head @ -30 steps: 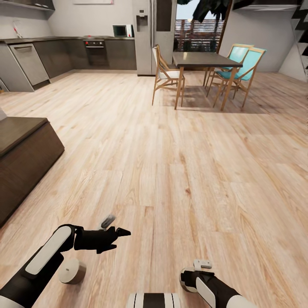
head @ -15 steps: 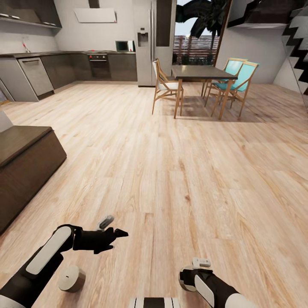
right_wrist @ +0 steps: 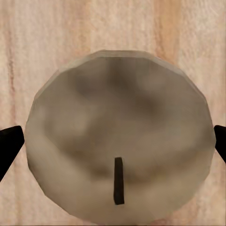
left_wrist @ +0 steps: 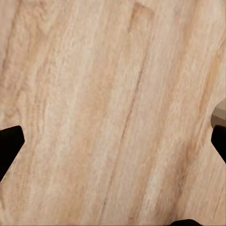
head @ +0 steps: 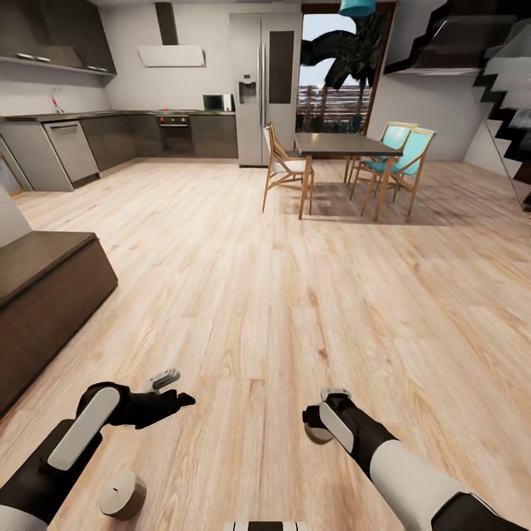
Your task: Place each of the two pumpkins and all three candles from the living room inside a cabinet in the living room (use any cabinet), then make sure every cabinet is closed, and position the cauldron so it is next to a table in the living room.
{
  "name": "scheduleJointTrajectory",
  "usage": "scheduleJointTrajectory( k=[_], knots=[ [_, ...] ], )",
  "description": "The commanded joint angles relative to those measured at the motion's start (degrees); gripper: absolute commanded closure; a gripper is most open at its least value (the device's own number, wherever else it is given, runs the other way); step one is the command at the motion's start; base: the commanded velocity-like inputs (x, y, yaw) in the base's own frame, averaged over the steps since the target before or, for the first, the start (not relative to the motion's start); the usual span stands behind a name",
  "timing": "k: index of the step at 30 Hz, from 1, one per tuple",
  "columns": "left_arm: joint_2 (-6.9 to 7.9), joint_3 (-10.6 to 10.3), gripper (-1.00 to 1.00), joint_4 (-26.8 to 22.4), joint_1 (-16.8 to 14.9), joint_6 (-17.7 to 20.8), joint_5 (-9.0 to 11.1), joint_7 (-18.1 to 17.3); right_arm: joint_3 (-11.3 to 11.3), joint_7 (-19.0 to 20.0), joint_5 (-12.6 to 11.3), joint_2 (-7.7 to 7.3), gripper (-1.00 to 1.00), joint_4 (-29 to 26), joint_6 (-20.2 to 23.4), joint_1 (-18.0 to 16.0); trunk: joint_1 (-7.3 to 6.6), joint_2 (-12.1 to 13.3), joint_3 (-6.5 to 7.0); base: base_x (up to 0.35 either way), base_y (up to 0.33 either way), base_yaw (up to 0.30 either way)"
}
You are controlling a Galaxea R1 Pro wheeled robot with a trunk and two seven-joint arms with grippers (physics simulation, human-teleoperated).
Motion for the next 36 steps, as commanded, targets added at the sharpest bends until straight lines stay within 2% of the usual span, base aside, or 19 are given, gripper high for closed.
scheduleJointTrajectory(
  k=[1, 5, 10, 19, 21, 24, 27, 30, 36],
  knots=[
    [-0.02, 0.50, -1.00, -0.02, -0.02, -0.04, -0.03, 0.60, 0.40, -0.71, -0.75, -0.03, 1.00, -0.55, 1.00, -0.13, -0.03, 0.00, 0.18, 0.000, 0.000, 0.000],
    [-0.07, 1.04, -1.00, 0.01, 0.00, -0.29, -0.59, 0.62, 0.39, -0.72, -0.81, -0.01, 1.00, -1.28, 3.98, -0.34, -0.14, 0.05, 1.06, 0.000, 0.000, 0.000],
    [0.18, 1.74, -1.00, -0.04, -0.02, -0.30, -0.75, 0.65, 0.40, -0.71, -0.81, -0.11, 1.00, -4.83, 7.61, -0.44, -0.26, 0.12, 2.17, 0.000, 0.000, 0.000],
    [0.50, 2.33, -1.00, -0.07, 0.01, -0.30, -0.79, 0.60, 0.47, -0.74, -0.73, -0.10, 1.00, -5.47, 7.91, -0.42, -2.05, 3.35, 3.83, 0.000, 0.000, 0.000],
    [0.46, 2.35, -1.00, -0.06, 0.01, -0.34, -0.79, 2.49, 0.47, -0.74, -0.72, -0.10, 1.00, -5.49, 7.74, -0.43, -2.49, 4.15, 4.19, 0.000, 0.000, 0.000],
    [0.17, 2.29, -1.00, -0.07, -0.01, -0.31, -0.79, 7.81, 0.47, -0.74, -0.71, -0.10, 1.00, -5.46, 7.59, -0.39, -3.15, 5.36, 4.72, 0.000, 0.000, 0.000],
    [-0.09, 2.21, -1.00, -0.07, 0.04, -0.35, -0.81, 10.41, 0.50, -0.80, -0.59, -0.10, 1.00, -5.47, 7.56, -0.42, -3.81, 6.56, 5.26, 0.000, 0.000, 0.000],
    [-0.19, 2.12, -1.00, -0.08, 0.03, -0.36, -0.86, 11.35, 0.55, -0.88, -0.37, -0.08, 1.00, -5.46, 7.52, -0.40, -4.47, 7.76, 5.80, 0.000, 0.000, 0.000],
    [-0.20, 2.04, -1.00, -0.08, 0.04, -0.34, -0.88, 11.66, 0.56, -0.93, -0.22, -0.06, 1.00, -5.43, 7.47, -0.39, -4.47, 7.76, 5.80, 0.000, 0.000, 0.000]
  ],
)
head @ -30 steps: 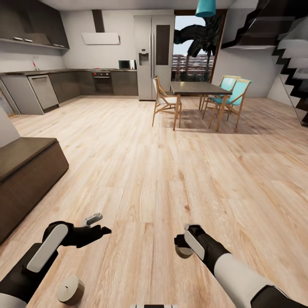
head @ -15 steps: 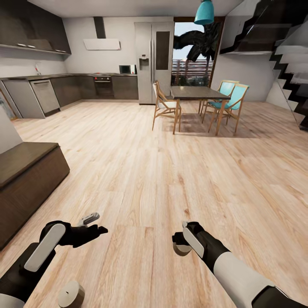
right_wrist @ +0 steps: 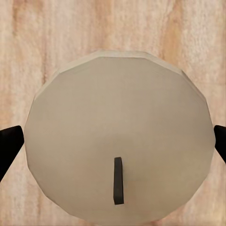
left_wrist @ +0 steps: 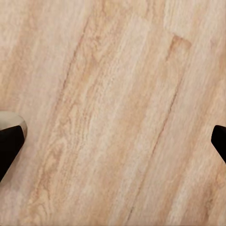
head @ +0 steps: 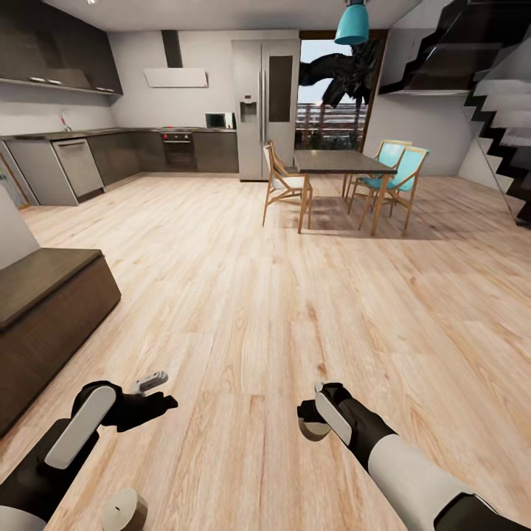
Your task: Place each of the two pumpkins and all three candles from the living room inside a cabinet in the living room (use any cabinet), then make sure every cabinet is closed, and position the cauldron so it is next to a table in the living room.
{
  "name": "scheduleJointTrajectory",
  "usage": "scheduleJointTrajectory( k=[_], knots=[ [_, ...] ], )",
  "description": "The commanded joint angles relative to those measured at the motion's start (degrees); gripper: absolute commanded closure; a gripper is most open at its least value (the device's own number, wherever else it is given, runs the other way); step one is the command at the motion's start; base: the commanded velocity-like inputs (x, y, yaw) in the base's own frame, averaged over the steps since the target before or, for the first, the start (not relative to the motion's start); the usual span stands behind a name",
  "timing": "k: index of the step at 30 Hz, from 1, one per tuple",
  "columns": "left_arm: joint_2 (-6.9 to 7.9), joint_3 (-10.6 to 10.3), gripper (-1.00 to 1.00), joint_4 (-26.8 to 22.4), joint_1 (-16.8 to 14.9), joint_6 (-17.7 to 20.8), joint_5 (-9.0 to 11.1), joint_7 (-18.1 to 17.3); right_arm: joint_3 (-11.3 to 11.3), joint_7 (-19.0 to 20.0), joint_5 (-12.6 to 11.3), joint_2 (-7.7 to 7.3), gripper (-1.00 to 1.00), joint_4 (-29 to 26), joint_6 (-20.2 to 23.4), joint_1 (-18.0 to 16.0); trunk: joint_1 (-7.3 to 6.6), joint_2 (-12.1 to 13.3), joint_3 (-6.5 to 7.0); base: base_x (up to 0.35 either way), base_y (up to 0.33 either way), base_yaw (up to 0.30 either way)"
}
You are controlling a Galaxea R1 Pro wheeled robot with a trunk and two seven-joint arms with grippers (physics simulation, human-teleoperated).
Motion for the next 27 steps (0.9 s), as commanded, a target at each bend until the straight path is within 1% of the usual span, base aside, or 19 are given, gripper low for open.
scheduleJointTrajectory(
  k=[1, 5, 7, 27],
  knots=[
    [0.04, -0.13, -1.00, -0.05, -0.04, -0.01, 0.58, 0.61, 0.31, -0.62, -0.68, -0.04, 1.00, -0.07, 0.06, -0.05, -0.01, -0.02, -0.05, 0.000, 0.000, 0.000],
    [0.10, -0.15, -1.00, -0.05, -0.05, -0.02, 0.57, 0.65, 0.31, -0.66, -0.63, -0.06, 1.00, -0.06, 0.06, -0.05, -0.01, -0.02, -0.05, 0.000, 0.000, 0.031],
    [0.11, -0.15, -1.00, -0.05, -0.04, -0.02, 0.58, 0.66, 0.31, -0.67, -0.60, -0.07, 1.00, -0.06, 0.06, -0.07, -0.01, -0.02, -0.05, 0.000, 0.000, 0.203],
    [0.02, -0.31, -1.00, -0.06, -0.04, -0.02, 0.66, 0.71, 0.31, -0.72, -0.61, -0.08, 1.00, -0.06, 0.06, -0.07, -0.01, -0.02, -0.05, -0.027, 0.000, 0.283]
  ],
)
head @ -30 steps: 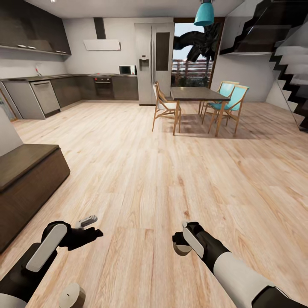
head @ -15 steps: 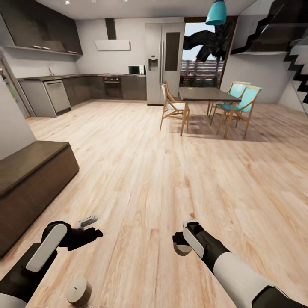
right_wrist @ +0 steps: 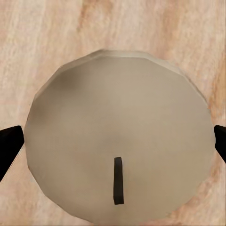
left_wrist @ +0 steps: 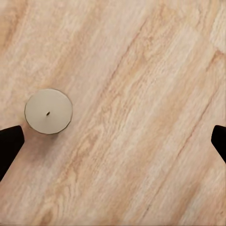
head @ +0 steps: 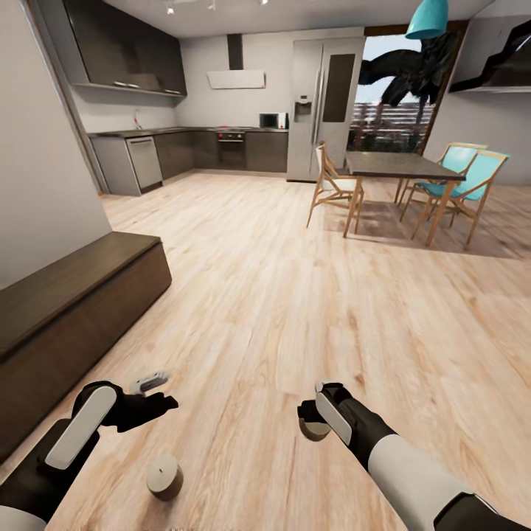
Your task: Place each of the two pumpkins and all three candles from the living room inside a cabinet in the living room (use any cabinet), then make sure every cabinet is closed, and position the cauldron so it is next to a table in the living room.
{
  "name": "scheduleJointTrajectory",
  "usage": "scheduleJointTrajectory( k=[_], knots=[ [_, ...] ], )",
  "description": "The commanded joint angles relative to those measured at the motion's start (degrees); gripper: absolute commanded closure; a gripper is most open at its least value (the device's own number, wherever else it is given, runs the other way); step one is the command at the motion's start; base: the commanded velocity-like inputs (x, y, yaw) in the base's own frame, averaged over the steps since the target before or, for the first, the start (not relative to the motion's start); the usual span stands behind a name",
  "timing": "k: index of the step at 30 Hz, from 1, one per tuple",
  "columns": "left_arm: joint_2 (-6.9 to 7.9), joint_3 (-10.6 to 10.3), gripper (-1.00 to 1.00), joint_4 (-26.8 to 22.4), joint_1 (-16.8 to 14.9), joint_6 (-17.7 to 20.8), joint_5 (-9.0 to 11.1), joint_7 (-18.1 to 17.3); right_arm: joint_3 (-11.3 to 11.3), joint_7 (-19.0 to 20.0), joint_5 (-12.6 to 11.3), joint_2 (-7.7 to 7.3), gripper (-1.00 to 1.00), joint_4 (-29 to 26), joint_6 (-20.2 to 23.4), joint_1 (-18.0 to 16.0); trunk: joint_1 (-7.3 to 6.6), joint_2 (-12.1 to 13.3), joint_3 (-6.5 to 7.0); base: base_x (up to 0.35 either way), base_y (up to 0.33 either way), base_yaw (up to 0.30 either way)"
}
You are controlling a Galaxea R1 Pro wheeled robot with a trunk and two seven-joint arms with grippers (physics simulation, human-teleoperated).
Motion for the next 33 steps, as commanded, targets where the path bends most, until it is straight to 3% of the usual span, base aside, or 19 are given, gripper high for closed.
scheduleJointTrajectory(
  k=[1, 26, 33],
  knots=[
    [0.04, -0.13, -1.00, -0.04, -0.05, 0.02, 0.56, 0.60, 0.30, -0.59, -0.65, -0.05, 1.00, -0.09, 0.07, -0.04, -0.01, -0.02, -0.05, -0.001, 0.000, 0.289],
    [-0.04, -0.32, -1.00, -0.08, -0.05, 0.01, 0.56, 0.57, 0.30, -0.55, -0.60, 0.04, 1.00, -0.09, -0.17, -0.07, -0.01, -0.02, -0.05, 0.086, 0.000, 0.289],
    [-0.04, -0.39, -1.00, -0.04, -0.05, 0.00, 0.50, 0.60, 0.30, -0.55, -0.60, 0.00, 1.00, -0.09, -0.25, -0.05, -0.01, -0.02, -0.05, 0.175, -0.110, 0.066]
  ],
)
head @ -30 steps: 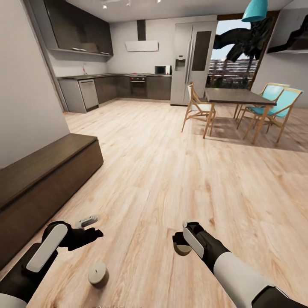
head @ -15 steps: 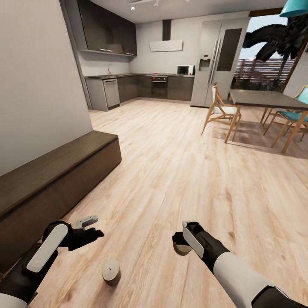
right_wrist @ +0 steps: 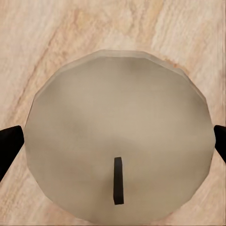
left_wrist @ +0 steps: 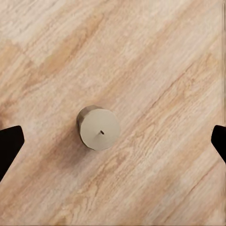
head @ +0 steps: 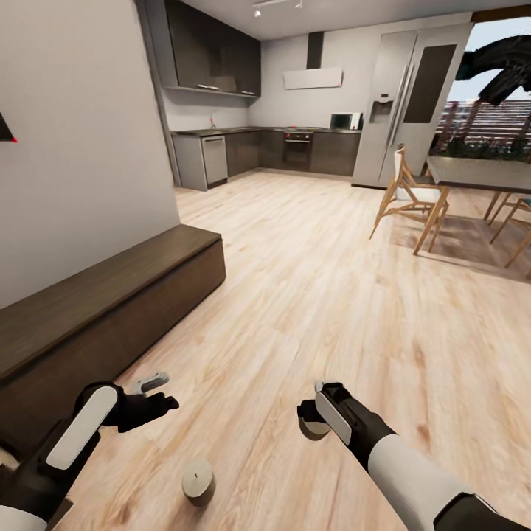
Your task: Place each of the two pumpkins and all three candles from the living room inside a cabinet in the living room (use any cabinet), then make sure every cabinet is closed, and position the cauldron so it is next to a table in the living room.
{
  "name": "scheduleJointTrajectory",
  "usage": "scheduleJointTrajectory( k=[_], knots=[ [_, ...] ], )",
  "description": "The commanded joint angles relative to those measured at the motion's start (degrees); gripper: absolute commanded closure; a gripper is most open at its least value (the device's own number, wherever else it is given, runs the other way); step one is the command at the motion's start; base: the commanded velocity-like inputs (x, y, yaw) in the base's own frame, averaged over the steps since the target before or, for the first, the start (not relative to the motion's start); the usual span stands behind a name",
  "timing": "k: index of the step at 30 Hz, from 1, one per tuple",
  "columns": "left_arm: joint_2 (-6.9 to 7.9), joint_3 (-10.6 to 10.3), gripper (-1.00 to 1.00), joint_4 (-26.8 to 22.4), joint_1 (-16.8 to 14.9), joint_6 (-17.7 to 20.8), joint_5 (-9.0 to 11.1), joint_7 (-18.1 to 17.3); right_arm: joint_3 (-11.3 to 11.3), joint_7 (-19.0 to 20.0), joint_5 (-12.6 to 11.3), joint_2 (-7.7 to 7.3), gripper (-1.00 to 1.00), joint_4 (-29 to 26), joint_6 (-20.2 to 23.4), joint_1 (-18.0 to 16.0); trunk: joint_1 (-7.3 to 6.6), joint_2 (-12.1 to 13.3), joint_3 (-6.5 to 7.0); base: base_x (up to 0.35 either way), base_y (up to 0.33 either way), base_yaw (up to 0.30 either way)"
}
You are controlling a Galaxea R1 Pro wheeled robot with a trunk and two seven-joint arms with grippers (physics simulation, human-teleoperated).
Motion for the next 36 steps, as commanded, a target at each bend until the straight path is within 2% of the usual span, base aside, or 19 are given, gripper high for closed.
scheduleJointTrajectory(
  k=[1, 8, 14, 22, 27, 29, 31, 32, 34, 36],
  knots=[
    [0.05, -0.12, -1.00, -0.07, -0.04, 0.03, 0.53, 0.60, 0.32, -0.58, -0.65, -0.04, 1.00, -0.07, 0.04, -0.06, 0.01, -0.02, -0.05, 0.194, -0.261, 0.007],
    [0.05, -0.14, -1.00, -0.07, -0.04, 0.03, 0.58, 0.60, 0.32, -0.52, -0.65, -0.05, 1.00, -0.07, 0.02, -0.04, 0.01, -0.02, -0.05, 0.133, -0.261, 0.001],
    [0.05, -0.13, -1.00, -0.07, -0.04, 0.03, 0.59, 0.60, 0.32, -0.50, -0.65, -0.05, 1.00, -0.07, 0.02, -0.03, 0.01, -0.02, -0.05, 0.181, -0.027, 0.000],
    [0.05, -0.06, -1.00, -0.26, -0.04, 0.03, 0.60, 0.60, 0.32, -0.57, -0.65, -0.06, 1.00, -0.11, -0.05, -0.05, 0.01, -0.02, -0.05, 0.016, -0.001, 0.000],
    [0.05, -0.12, -1.00, -0.26, -0.04, 0.03, 0.58, 0.62, 0.32, -0.49, -0.65, 0.00, 1.00, -0.22, -0.07, -0.04, 1.11, -2.03, -0.95, 0.000, 0.000, 0.000],
    [0.01, -0.36, -1.00, -0.13, -0.04, 0.01, -1.43, 0.67, 0.34, -0.36, -0.65, -0.10, 1.00, -2.89, 0.05, -0.08, 1.55, -2.83, -1.31, 0.000, 0.000, 0.000],
    [-0.54, -0.87, -1.00, -0.09, -0.04, -0.09, -5.67, 0.66, 0.38, -0.35, -0.65, -0.09, 1.00, -8.54, 0.63, -0.10, 1.99, -3.63, -1.67, 0.000, 0.000, 0.000],
    [-1.35, -1.02, -1.00, -0.07, -0.04, -0.16, -8.10, 0.64, 0.42, -0.37, -0.70, -0.09, 1.00, -12.63, 1.04, -0.09, 2.21, -4.03, -1.85, 0.000, 0.000, 0.000],
    [-4.68, -1.21, -1.00, 0.68, -0.04, -0.28, -14.38, 0.59, 0.33, -0.63, -1.21, -0.09, 1.00, -25.84, 4.26, 0.15, 2.65, -4.84, -2.21, 0.000, 0.000, 0.000],
    [-6.53, -1.30, -1.00, 3.02, -0.07, -0.32, -17.33, 0.53, 0.22, -1.04, -1.35, -0.09, 1.00, -32.49, 6.81, 0.43, 3.09, -5.64, -2.57, 0.000, 0.000, 0.000]
  ],
)
